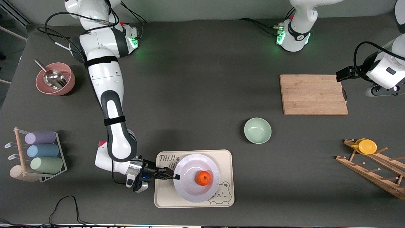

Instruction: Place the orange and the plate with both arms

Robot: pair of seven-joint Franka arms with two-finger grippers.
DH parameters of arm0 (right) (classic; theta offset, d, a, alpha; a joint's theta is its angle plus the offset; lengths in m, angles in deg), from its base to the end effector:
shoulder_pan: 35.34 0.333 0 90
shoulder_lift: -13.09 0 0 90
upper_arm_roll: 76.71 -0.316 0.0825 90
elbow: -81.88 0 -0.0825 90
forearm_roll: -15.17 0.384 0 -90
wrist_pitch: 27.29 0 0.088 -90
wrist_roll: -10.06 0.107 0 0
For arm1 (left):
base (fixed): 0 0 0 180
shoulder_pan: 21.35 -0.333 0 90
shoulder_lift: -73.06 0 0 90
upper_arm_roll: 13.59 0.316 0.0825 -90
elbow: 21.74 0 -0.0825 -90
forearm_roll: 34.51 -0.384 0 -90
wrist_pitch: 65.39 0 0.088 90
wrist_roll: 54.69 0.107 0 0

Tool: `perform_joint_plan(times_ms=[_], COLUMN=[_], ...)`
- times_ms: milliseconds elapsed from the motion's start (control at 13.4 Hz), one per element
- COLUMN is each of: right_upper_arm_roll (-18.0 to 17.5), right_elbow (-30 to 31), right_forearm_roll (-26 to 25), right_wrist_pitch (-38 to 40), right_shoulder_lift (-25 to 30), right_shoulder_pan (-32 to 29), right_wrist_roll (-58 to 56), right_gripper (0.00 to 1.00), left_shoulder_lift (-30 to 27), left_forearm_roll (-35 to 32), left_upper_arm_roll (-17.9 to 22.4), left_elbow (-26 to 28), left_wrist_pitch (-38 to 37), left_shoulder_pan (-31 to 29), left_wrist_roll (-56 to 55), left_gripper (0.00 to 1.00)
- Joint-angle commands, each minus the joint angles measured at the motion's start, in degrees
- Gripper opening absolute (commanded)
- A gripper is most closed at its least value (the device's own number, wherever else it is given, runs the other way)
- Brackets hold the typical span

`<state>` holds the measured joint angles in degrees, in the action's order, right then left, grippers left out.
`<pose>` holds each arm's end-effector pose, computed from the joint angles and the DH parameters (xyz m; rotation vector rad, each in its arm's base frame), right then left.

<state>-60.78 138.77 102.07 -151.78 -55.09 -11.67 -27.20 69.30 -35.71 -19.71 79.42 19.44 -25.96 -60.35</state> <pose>0.7613 0.2326 0.1496 -2.1747 -0.0583 -0.3222 0.5156 -0.0127 0.5623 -3.0797 -0.1125 0.3366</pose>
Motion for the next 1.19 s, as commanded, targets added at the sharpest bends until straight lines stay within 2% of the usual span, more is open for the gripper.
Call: perform_joint_plan(times_ms=[0, 223, 447, 521, 744, 893, 1042, 1116], right_upper_arm_roll=[-0.1, -0.1, -0.2, -0.2, 0.0, 1.3, 2.8, 3.0], right_elbow=[-2.3, -2.3, -1.7, -0.7, 5.4, 8.9, 13.3, 16.6], right_forearm_roll=[-5.7, -15.9, -32.8, -36.3, -42.8, -47.5, -50.7, -54.7], right_wrist_pitch=[-0.5, -0.5, 0.4, 1.4, 7.8, 13.7, 20.8, 21.7], right_shoulder_lift=[-0.6, 1.5, 6.0, 8.1, 15.5, 21.2, 27.8, 32.3], right_shoulder_pan=[-0.4, -0.3, -0.4, -0.5, -1.0, -0.7, 0.0, 0.6], right_wrist_roll=[-0.5, 0.2, 0.2, 0.5, 3.2, 9.5, 15.2, 18.1], right_gripper=[1.0, 1.0, 1.0, 1.0, 1.0, 1.0, 1.0, 1.0], left_shoulder_lift=[0.9, 0.9, 1.9, 2.1, 2.1, 2.0, 1.8, 1.4], left_forearm_roll=[0.4, 0.4, 0.8, 0.8, 0.8, 0.8, 1.4, 1.7], left_upper_arm_roll=[0.4, 0.4, 0.3, 0.3, 0.3, 0.3, 0.3, 0.3], left_elbow=[-1.4, -1.6, -1.6, -1.6, -1.6, -1.8, -2.4, -2.5], left_wrist_pitch=[-1.6, -1.7, -0.2, 0.1, 0.1, 1.4, 1.7, 1.7], left_shoulder_pan=[0.5, 0.4, 0.6, 0.7, 0.7, 0.8, 0.9, 0.9], left_wrist_roll=[-0.1, -0.1, -0.1, -0.1, -0.1, -0.1, -0.1, -0.1], left_gripper=[1.0, 1.0, 1.0, 1.0, 1.0, 1.0, 1.0, 1.0])
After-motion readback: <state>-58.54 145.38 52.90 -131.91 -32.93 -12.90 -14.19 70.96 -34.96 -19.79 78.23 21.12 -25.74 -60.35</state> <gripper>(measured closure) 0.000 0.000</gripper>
